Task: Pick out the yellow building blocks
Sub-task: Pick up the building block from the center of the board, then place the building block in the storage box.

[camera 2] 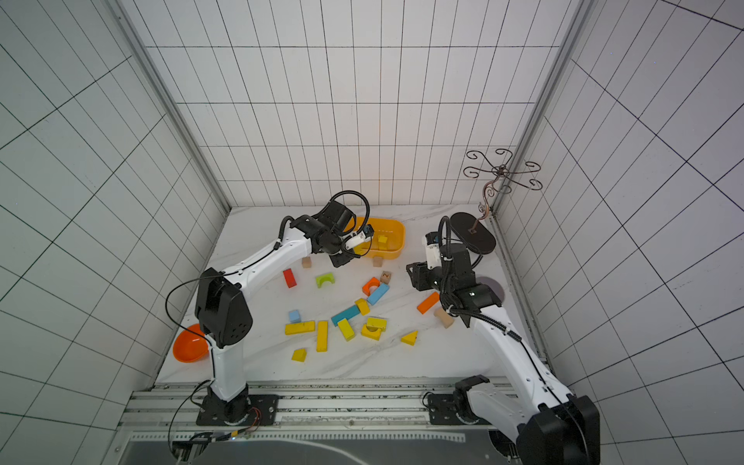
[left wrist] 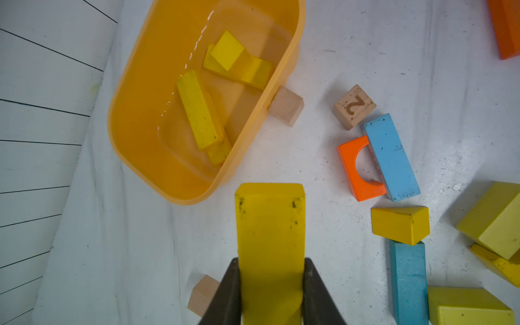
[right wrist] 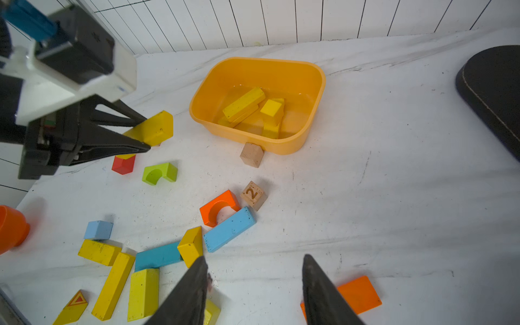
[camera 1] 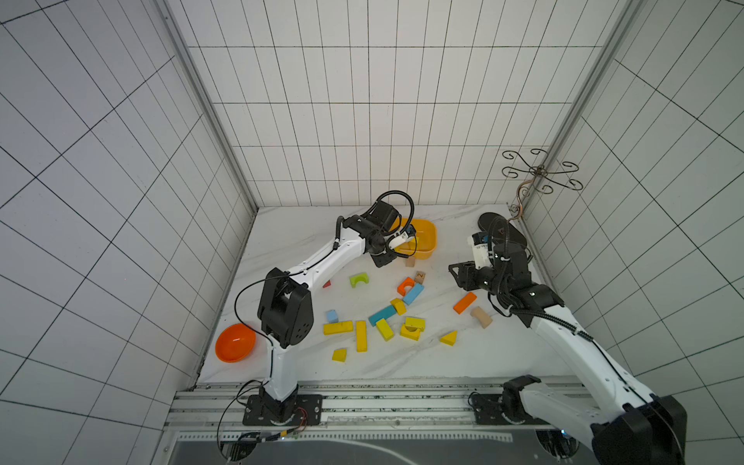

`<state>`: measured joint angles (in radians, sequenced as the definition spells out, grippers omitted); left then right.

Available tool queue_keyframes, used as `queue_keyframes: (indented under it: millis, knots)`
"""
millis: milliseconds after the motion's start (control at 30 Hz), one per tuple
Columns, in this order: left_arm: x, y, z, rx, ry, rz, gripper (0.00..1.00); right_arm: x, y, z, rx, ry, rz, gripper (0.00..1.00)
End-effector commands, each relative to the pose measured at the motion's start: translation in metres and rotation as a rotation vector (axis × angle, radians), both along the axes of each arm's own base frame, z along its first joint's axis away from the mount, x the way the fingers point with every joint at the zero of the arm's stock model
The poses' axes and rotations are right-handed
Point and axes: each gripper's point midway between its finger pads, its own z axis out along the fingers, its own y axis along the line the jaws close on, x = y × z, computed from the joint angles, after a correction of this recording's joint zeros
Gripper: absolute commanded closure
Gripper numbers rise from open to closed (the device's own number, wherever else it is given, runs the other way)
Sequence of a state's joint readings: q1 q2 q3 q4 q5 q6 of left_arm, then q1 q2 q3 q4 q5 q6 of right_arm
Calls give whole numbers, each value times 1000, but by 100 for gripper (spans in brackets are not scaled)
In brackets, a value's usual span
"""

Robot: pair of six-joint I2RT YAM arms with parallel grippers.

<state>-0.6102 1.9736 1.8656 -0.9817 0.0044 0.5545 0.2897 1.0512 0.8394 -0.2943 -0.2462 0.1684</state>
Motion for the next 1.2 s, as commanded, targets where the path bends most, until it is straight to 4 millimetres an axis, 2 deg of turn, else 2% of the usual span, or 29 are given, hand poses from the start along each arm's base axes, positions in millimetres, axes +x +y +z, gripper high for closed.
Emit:
queue_keyframes:
  millis: [0, 133, 267, 467, 567, 767, 967, 1167]
  knots:
    - [38, -1, 19, -46, -96, 81, 91, -14, 2, -21, 11, 53, 21, 46]
    - [74, -3, 22, -105, -140, 137, 91, -18, 4, -23, 18, 60, 23, 46]
    - [105, -8, 11, -136, -176, 161, 90, -21, 10, -26, 12, 69, 34, 46]
    - [142, -16, -11, -135, -266, 179, 90, -40, 29, -38, -21, 131, 110, 46]
    - [151, -23, -27, -137, -248, 179, 89, -50, 36, -41, -31, 147, 136, 46]
    - [156, -32, -62, -110, -203, 150, 85, -65, 46, -52, -31, 174, 173, 46]
    - [159, -31, -84, -63, -202, 133, 79, -80, 65, -63, -42, 203, 254, 45]
    - [161, -30, -97, -31, -205, 135, 72, -87, 76, -71, -72, 212, 262, 44]
